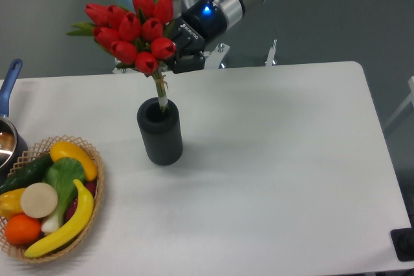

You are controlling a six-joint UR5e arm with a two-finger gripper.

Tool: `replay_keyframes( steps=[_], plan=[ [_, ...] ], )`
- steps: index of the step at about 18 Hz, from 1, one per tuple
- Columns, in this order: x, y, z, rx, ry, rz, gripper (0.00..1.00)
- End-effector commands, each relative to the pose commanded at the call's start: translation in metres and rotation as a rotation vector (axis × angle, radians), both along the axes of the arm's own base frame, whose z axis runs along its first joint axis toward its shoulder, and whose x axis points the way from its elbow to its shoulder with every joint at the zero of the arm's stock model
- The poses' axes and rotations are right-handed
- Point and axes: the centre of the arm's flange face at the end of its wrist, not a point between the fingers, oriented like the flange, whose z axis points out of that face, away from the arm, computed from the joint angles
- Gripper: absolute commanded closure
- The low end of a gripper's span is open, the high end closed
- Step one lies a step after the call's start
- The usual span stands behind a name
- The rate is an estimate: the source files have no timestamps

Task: Insert the flowers into the vase
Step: 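Lower the tulip stems down into the black vase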

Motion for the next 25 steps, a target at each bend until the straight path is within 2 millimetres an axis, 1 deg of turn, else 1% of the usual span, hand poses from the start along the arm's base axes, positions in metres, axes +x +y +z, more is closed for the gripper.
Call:
replay_keyframes(
  steps=[3, 5, 9, 13, 18, 21, 22, 24, 25],
  plan=[
    [0.001, 0.003, -0.007, -0.004, -0.005, -0.008, 0.92],
    [0.001, 0.008, -0.015, -0.002, -0.001, -0.02, 0.92],
    [0.002, 0.018, -0.042, -0.004, 0.018, -0.047, 0.91],
    [0.008, 0.017, -0.077, -0.001, 0.035, -0.052, 0.89],
    [-0.005, 0.022, -0.11, -0.053, -0.003, -0.052, 0.87],
    [-0.006, 0.022, -0.121, -0.075, 0.013, -0.053, 0.86],
    [-0.005, 0.021, -0.126, -0.087, 0.018, -0.054, 0.85],
    [-0.005, 0.019, -0.131, -0.106, 0.032, -0.052, 0.79],
    [-0.006, 0.018, -0.132, -0.107, 0.031, -0.051, 0.73]
  ],
)
